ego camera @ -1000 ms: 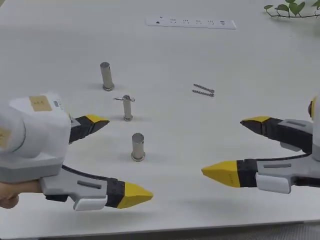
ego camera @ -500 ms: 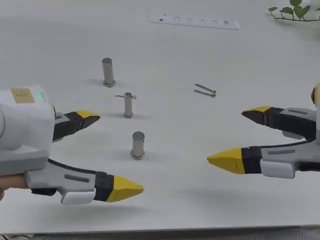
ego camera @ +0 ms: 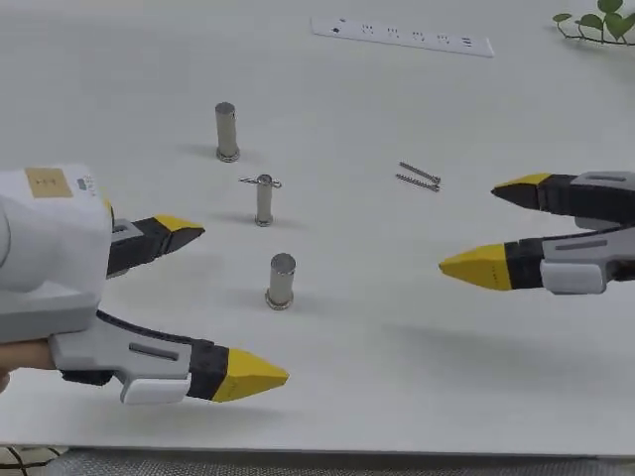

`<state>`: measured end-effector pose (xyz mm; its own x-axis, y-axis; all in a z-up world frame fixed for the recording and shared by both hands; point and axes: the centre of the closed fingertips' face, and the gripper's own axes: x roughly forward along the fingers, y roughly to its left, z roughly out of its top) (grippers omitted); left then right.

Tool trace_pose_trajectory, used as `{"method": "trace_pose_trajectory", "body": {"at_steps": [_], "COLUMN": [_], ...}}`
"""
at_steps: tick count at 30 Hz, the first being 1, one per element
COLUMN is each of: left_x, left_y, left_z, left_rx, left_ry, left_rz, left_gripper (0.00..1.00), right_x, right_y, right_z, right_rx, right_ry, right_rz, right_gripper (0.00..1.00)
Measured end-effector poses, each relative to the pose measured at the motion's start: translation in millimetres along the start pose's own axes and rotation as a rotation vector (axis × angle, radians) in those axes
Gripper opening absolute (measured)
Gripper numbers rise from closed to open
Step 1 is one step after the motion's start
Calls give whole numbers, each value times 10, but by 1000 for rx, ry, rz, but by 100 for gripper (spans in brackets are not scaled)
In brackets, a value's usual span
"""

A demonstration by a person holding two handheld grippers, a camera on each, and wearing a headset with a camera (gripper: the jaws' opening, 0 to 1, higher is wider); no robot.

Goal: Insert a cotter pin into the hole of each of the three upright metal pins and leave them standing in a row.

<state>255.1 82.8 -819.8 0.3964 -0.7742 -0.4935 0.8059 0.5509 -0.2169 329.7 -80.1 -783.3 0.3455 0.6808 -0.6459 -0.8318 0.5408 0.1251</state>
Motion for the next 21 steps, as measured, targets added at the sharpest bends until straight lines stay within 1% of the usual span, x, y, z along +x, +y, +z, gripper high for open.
{"method": "trace_pose_trajectory", "body": {"at_steps": [4, 8, 12, 16, 18, 21], "left_x": [-6, -14, -19, -21, -21, -21], "left_y": [15, 26, 25, 21, 14, 12], "left_z": [6, 7, -3, -8, -6, -3], "left_rx": [3, 5, 4, 0, -2, -2], "left_ry": [-3, -2, 3, 4, 3, 2], "left_rz": [4, 4, 1, -1, -4, -4], "left_gripper": [99, 99, 99, 98, 97, 97], "right_x": [42, 91, 166, 255, 294, 370], "right_y": [-122, -240, -313, -343, -353, -336], "right_z": [20, 40, 74, 67, 57, 50], "right_rx": [-24, -68, -103, -148, -157, -180], "right_ry": [25, 65, 94, 146, 168, 195], "right_rz": [12, 22, 46, 75, 89, 106], "right_gripper": [75, 74, 71, 66, 63, 60]}}
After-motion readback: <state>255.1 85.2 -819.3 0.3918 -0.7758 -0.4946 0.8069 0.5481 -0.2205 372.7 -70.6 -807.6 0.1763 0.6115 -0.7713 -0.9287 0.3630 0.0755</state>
